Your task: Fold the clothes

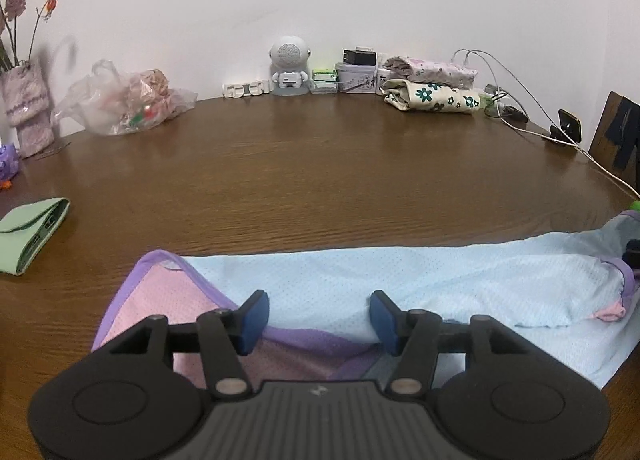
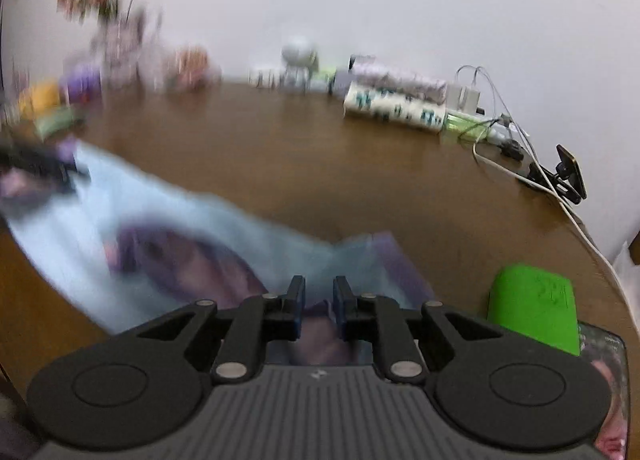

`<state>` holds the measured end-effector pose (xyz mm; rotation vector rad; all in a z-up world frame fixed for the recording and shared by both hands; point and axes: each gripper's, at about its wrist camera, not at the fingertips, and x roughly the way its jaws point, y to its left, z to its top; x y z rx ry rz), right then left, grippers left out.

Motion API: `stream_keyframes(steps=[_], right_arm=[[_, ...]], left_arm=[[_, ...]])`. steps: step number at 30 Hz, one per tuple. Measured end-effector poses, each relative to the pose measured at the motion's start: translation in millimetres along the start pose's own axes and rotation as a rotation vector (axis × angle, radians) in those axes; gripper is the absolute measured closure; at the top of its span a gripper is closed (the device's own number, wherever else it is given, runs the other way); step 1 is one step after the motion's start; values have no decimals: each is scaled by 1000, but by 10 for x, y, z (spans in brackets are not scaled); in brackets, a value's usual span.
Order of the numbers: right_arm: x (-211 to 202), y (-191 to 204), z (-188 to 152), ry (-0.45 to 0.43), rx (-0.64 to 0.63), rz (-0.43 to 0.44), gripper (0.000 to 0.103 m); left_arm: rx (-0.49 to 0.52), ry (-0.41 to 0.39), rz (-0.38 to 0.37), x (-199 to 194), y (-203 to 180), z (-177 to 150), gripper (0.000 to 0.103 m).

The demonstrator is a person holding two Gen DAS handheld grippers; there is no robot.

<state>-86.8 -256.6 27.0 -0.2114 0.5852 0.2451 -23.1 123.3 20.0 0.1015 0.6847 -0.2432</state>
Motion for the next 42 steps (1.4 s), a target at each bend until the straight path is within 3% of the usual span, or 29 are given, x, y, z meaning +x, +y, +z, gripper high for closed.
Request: stream_keyframes(steps=[2, 3, 5, 9, 12, 15, 20, 22, 24, 27, 31, 34, 39, 42], right_arm=[[-83, -11, -23, 4, 21, -71, 82], [-161, -23, -29, -3, 55, -99, 68], [-382, -42, -64, -46, 142, -101, 59], [-703, 42, -235, -95, 312, -5, 59], [-749, 76, -398, -66, 405, -73, 53], [-695, 27, -459, -43, 474, -124, 30], [-499, -27, -317, -106, 525, -165, 28], [-335, -8, -246, -94, 528, -204, 34], [-188, 20, -236, -67, 522, -235, 68], [-160, 37, -242, -76, 493, -253, 84], [-185, -44, -265, -79, 502, -242, 91], [-264, 51, -217, -124, 403, -279, 93], [-468, 226, 19, -274, 289, -192, 93], [-472, 400, 232, -287, 248, -59, 93]], left_arm=[[4, -2, -6, -13, 14, -17, 48], [6, -1, -10, -13, 18, -17, 47], [12, 2, -13, -14, 24, -14, 47], [8, -2, -16, -22, 48, -26, 47], [7, -7, -18, -43, 57, -41, 47], [12, -13, -24, -73, 72, -75, 47], [15, -16, -25, -87, 77, -84, 47], [11, -14, -21, -81, 71, -81, 46], [10, -14, -22, -79, 74, -79, 46], [7, -18, -26, -83, 92, -86, 46], [6, -18, -25, -80, 84, -83, 46], [-5, -13, -16, -83, 73, -74, 45], [-77, -55, -47, -254, 130, -49, 45], [-94, -107, -32, -440, 190, -60, 45]])
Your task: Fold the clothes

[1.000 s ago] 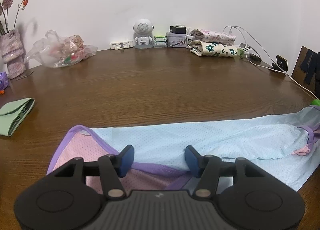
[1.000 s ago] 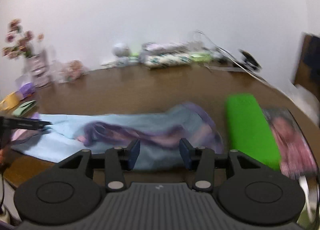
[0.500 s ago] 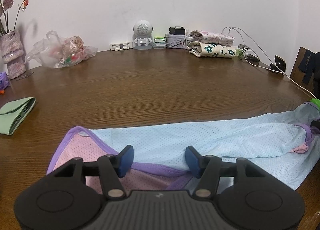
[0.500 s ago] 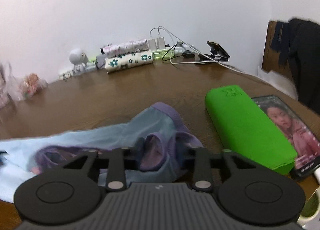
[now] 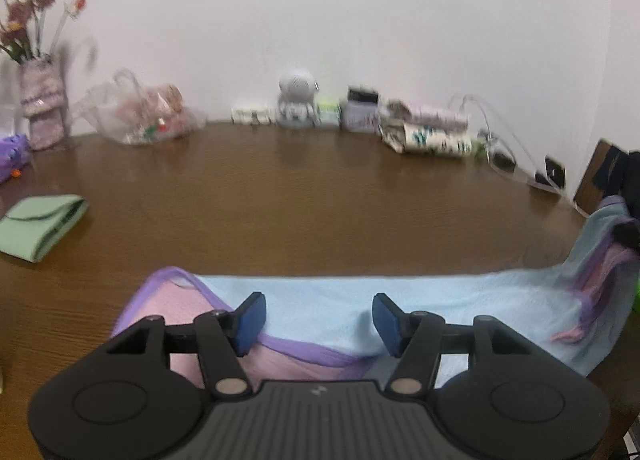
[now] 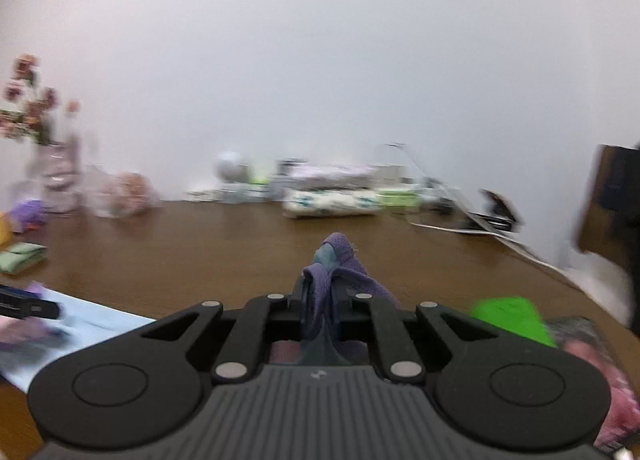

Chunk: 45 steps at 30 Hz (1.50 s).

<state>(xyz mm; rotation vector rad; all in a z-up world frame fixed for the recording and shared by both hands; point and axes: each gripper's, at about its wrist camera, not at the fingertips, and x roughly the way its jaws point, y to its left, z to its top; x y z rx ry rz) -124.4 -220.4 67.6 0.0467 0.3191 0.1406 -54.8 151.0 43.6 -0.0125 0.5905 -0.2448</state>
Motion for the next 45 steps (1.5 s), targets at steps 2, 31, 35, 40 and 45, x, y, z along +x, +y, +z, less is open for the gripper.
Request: stream_keyframes(steps=[2, 31, 35, 40, 45], right_arm=[[88, 292, 15, 24, -56, 94, 93], [371, 517, 182, 181, -133, 351, 78], [644, 680, 126, 357, -262, 427, 76], [657, 903, 701, 273, -434, 550, 41], [1593, 1754, 852, 474, -677, 805, 38]], left_arm=[[-14, -23, 22, -110, 45, -1, 45], [-151, 45, 128, -403, 203, -375, 42], [-155, 53, 208, -618, 205, -390, 41], [-105, 142, 397, -684, 136, -471, 41], [-198, 164, 422, -601, 241, -508, 42]])
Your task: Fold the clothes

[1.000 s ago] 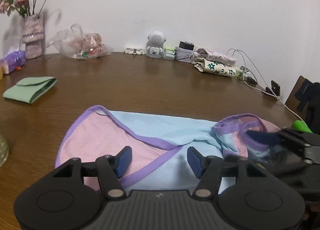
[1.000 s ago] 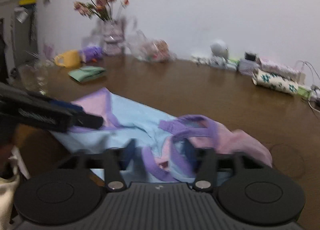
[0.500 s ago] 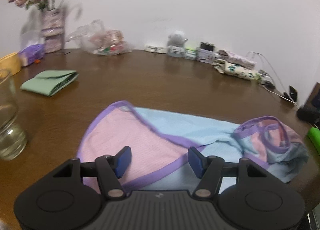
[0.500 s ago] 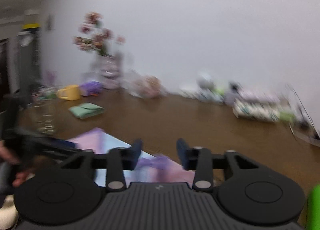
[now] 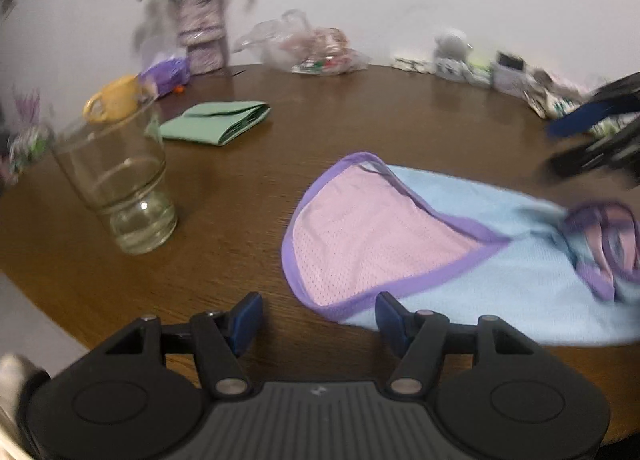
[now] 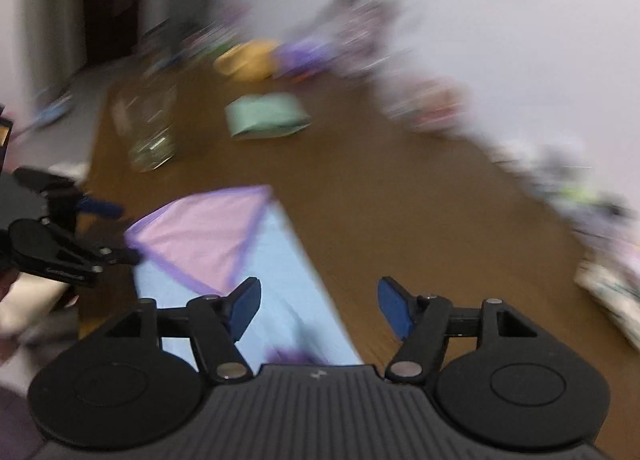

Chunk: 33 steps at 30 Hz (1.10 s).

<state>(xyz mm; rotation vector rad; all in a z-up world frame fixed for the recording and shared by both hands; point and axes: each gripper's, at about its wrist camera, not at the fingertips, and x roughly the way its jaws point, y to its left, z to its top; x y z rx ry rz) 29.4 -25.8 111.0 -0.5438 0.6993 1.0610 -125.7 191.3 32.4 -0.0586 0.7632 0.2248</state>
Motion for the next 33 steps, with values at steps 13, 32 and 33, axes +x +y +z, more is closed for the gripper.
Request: stream_keyframes(steps=[13, 32, 33], right_arm=[[1065, -104, 455, 116, 20, 66, 101], [-590, -1550, -1267, -136, 903, -515, 91], [-705, -1437, -1308, -177, 891, -495, 76]], left_arm=[[-14, -52, -97, 115, -21, 85, 94], [218, -1, -386, 1518, -1844, 1874, 76], [219, -12, -416, 1383, -1770, 1797, 68]])
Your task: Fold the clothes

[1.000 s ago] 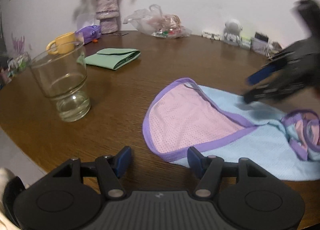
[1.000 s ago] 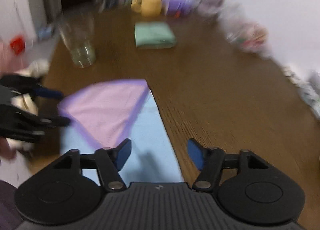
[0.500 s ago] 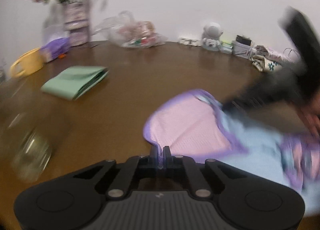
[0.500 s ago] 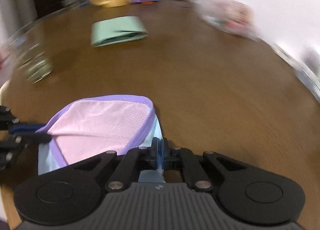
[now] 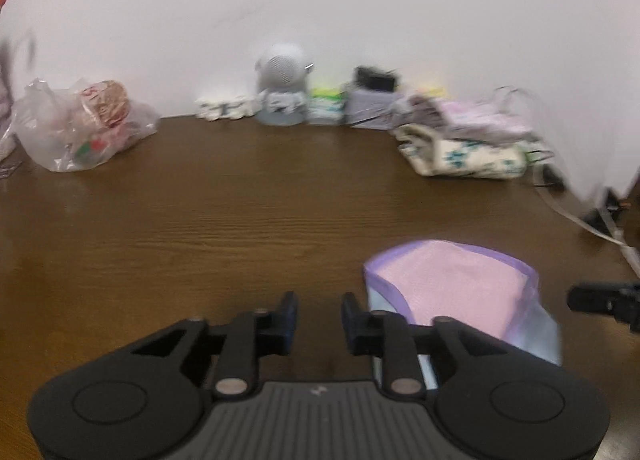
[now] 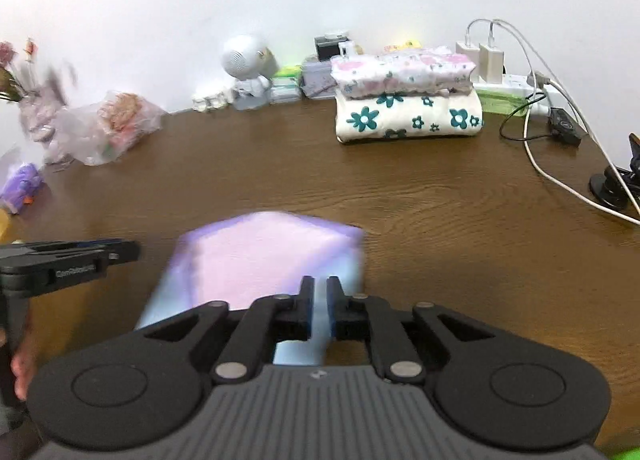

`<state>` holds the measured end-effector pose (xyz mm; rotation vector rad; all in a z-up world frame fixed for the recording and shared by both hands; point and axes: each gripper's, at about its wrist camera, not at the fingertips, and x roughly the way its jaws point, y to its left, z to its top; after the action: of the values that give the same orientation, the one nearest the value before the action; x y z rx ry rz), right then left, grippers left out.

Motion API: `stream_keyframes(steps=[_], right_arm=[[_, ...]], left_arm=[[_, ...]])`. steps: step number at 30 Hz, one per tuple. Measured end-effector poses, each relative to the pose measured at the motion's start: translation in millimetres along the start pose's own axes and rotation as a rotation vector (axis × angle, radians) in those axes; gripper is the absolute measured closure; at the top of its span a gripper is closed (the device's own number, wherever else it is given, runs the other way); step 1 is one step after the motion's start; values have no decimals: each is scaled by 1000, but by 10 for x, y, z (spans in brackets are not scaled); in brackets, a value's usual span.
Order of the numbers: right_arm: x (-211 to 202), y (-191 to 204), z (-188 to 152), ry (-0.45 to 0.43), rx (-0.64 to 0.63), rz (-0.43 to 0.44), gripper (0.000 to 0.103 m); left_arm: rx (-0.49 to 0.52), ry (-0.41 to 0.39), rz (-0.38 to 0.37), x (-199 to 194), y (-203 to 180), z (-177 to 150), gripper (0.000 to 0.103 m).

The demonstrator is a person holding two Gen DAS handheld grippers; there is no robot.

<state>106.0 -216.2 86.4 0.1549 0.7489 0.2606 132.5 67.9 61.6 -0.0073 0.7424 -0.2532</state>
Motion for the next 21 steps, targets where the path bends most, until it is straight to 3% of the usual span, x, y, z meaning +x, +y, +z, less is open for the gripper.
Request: stream_keyframes(steps=[2, 5, 8, 10, 12, 15, 17, 19, 20, 21], right_arm=[[-331, -5, -160, -62, 0, 77, 52], [-798, 0, -579, -91, -12, 285, 49], [-1109, 36, -1115, -69, -54, 467, 46], [-1151, 86, -1377, -25, -95, 451, 46], [-1119, 147, -1529, -12, -167, 394, 46], [-1063, 232, -1664, -5, -234, 360, 46], [-1021, 266, -1704, -16, -275, 364, 46], [-1002, 272, -1744, -18, -308, 387, 50], [-992, 280, -1756, -11, -309, 395, 61], [-979, 286, -1762, -3, -307, 402, 74]], left_arm=[[8, -29, -59, -310, -8, -176, 57], [44, -71, -203, -824, -18, -658, 51], [18, -30, -330, -1128, -12, -1194, 50], [-8, -18, -405, -1271, -19, -1508, 50], [-3, -53, -439, -1339, -53, -1671, 38], [1, -57, -401, -1294, -151, -1720, 32], [5, -56, -374, -1235, -194, -1711, 36], [-3, -50, -363, -1187, -183, -1705, 57], [-14, -38, -370, -1183, -174, -1716, 69], [-24, -26, -377, -1178, -165, -1726, 73]])
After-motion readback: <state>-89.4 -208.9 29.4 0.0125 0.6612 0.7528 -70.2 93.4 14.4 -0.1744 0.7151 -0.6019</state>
